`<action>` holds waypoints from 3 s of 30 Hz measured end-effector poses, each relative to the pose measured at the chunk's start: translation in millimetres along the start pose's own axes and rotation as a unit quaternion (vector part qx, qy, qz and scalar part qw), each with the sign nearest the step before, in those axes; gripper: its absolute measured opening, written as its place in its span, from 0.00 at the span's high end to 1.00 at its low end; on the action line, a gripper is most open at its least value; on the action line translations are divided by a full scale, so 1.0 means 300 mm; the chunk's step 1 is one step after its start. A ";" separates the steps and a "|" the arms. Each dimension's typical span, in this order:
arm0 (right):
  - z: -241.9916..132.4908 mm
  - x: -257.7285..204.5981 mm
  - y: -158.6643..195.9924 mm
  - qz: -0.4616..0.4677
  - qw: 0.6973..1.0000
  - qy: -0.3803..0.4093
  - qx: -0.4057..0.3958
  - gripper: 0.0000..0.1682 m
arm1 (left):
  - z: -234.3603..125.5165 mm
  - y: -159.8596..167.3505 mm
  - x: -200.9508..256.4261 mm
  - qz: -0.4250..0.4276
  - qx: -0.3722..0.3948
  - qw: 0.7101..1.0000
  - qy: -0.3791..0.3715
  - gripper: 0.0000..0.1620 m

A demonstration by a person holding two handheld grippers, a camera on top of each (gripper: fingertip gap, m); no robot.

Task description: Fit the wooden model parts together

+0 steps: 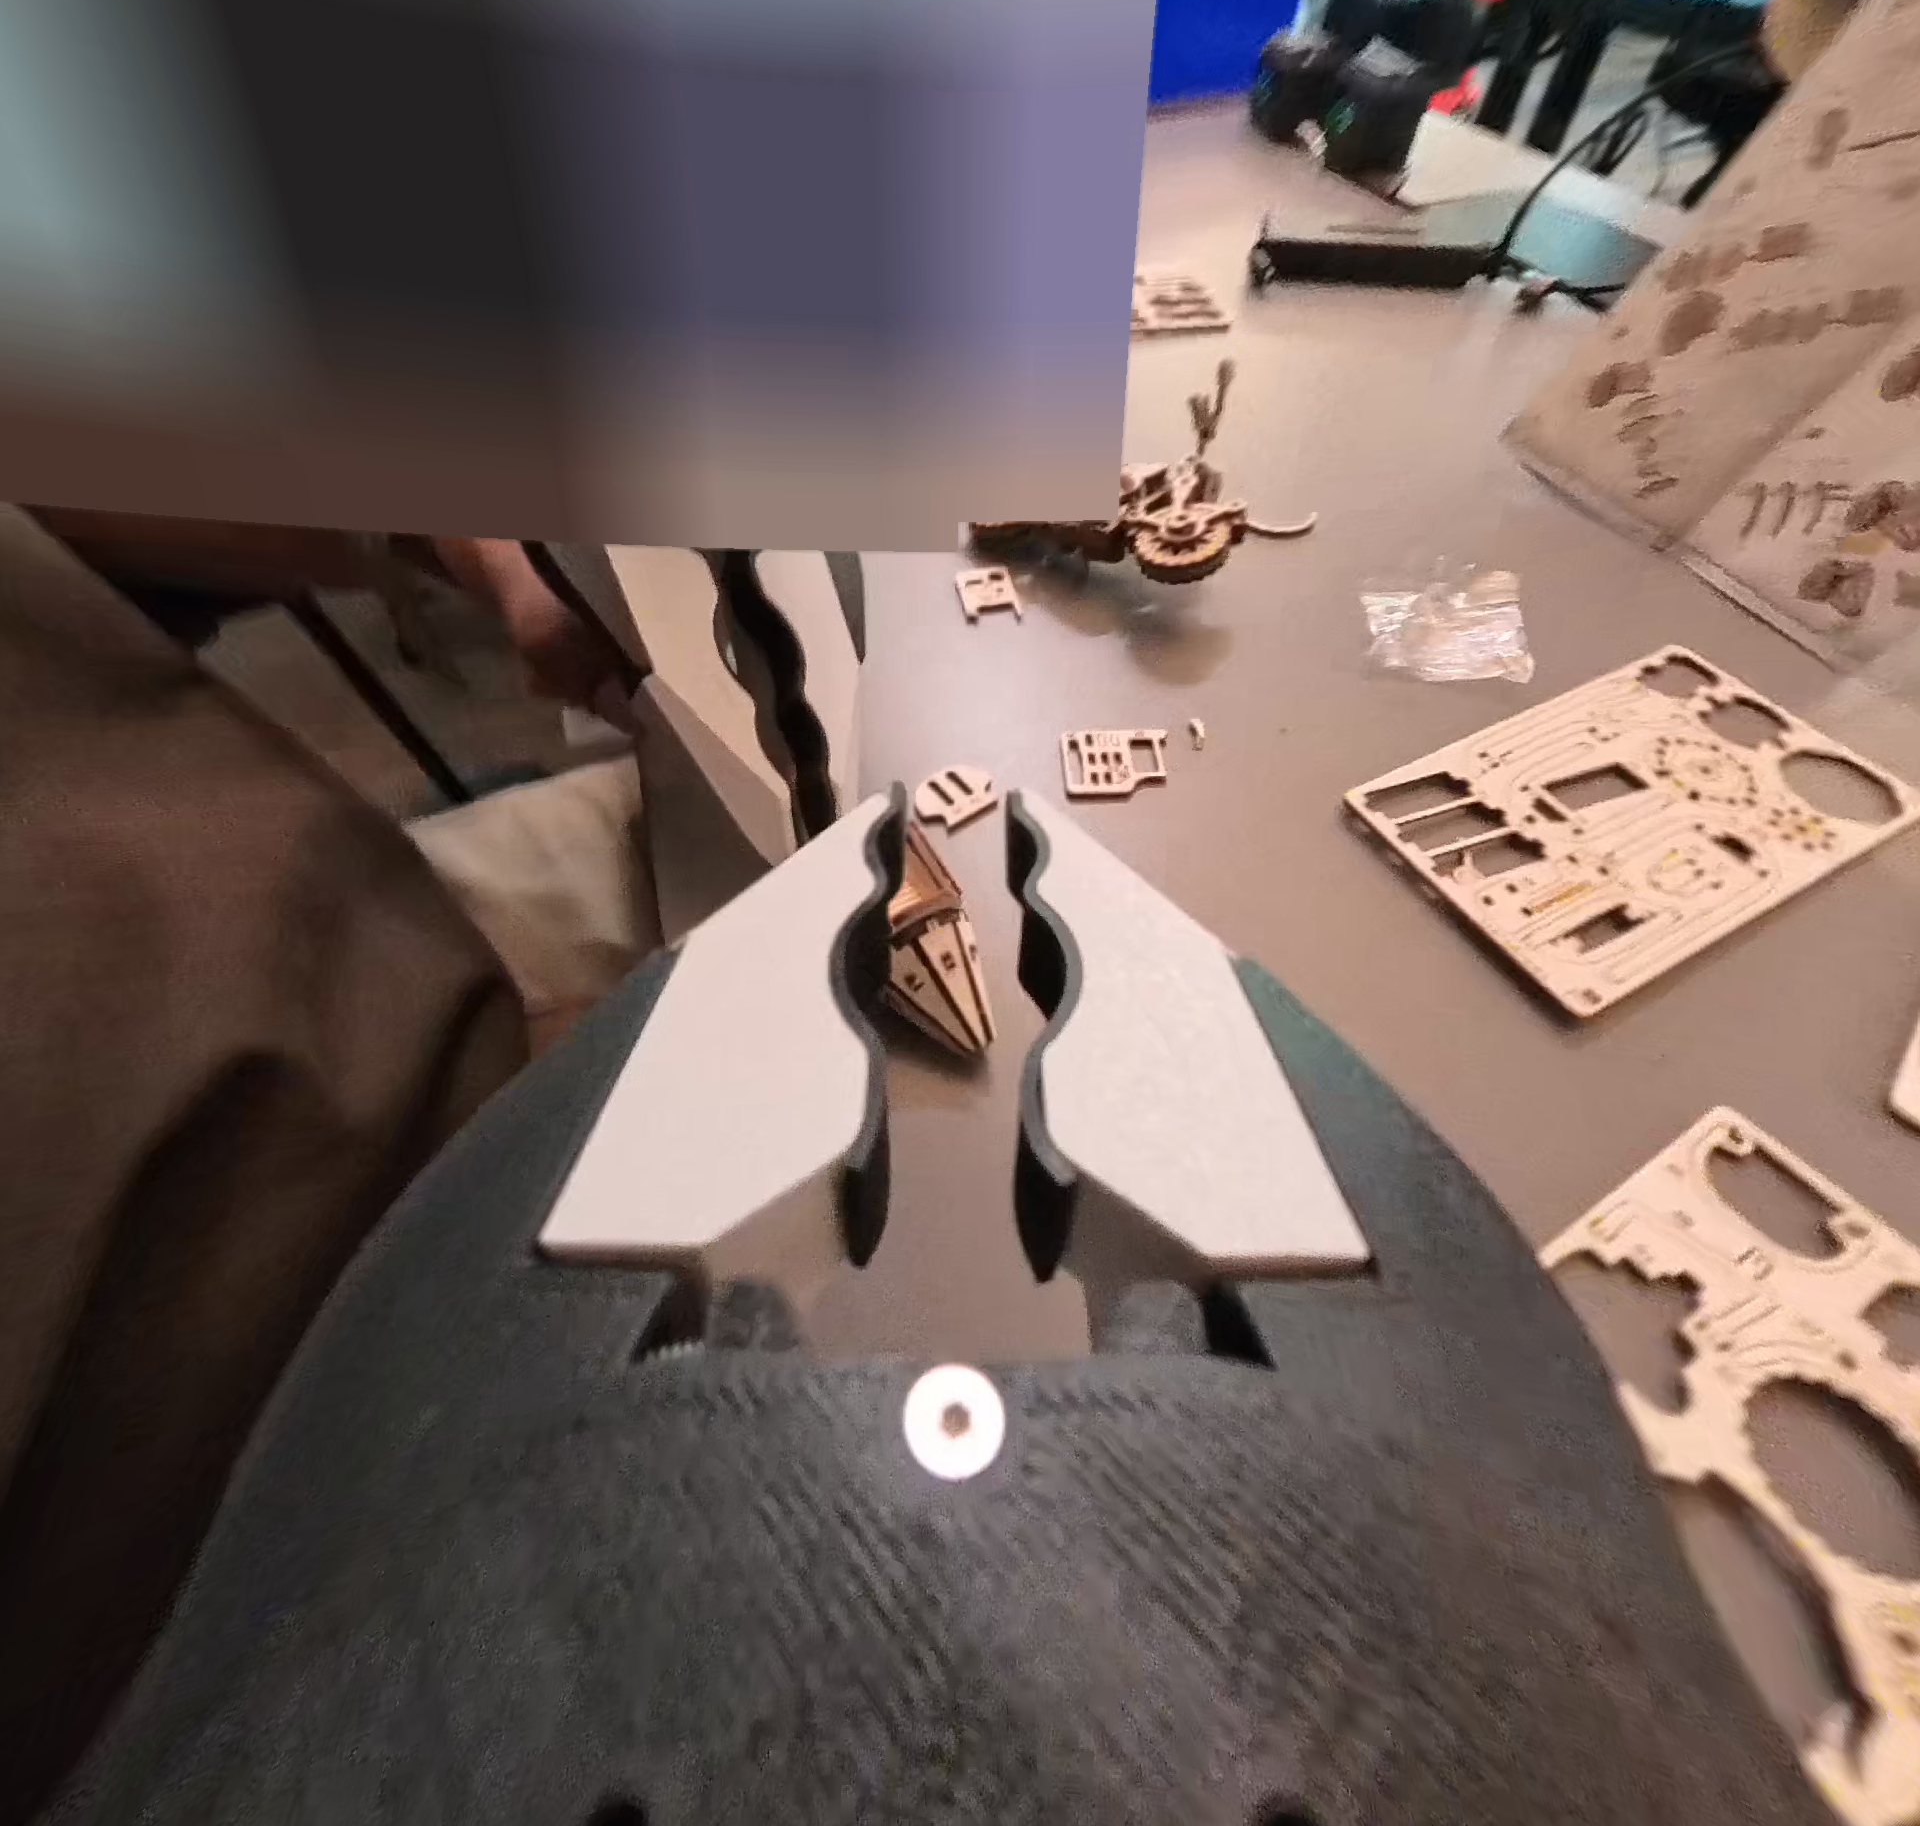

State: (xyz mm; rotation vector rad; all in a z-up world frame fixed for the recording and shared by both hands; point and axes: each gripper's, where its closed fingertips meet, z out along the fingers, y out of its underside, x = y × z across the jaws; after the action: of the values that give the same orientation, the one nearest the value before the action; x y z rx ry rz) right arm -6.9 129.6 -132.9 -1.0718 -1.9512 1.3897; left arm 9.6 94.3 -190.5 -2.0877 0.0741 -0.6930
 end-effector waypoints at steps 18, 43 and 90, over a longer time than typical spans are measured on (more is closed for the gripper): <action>-0.033 0.031 0.028 0.071 0.997 -0.010 0.041 0.88 | -0.023 0.012 -0.028 -0.066 -0.003 0.998 0.025 0.91; -0.027 0.049 0.027 0.088 0.995 0.000 0.053 0.86 | -0.077 -0.054 -0.006 -0.100 0.066 0.988 0.099 0.87; 0.024 0.019 0.122 -0.035 0.997 0.041 -0.058 0.94 | -0.176 -0.137 -0.133 -0.119 0.173 0.977 0.046 0.79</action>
State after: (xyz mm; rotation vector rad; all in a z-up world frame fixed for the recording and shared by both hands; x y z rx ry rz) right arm -4.3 136.4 -169.9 -1.0836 -2.0110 1.1897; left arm -58.9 90.9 -153.5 -1.7443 -0.2339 -0.8794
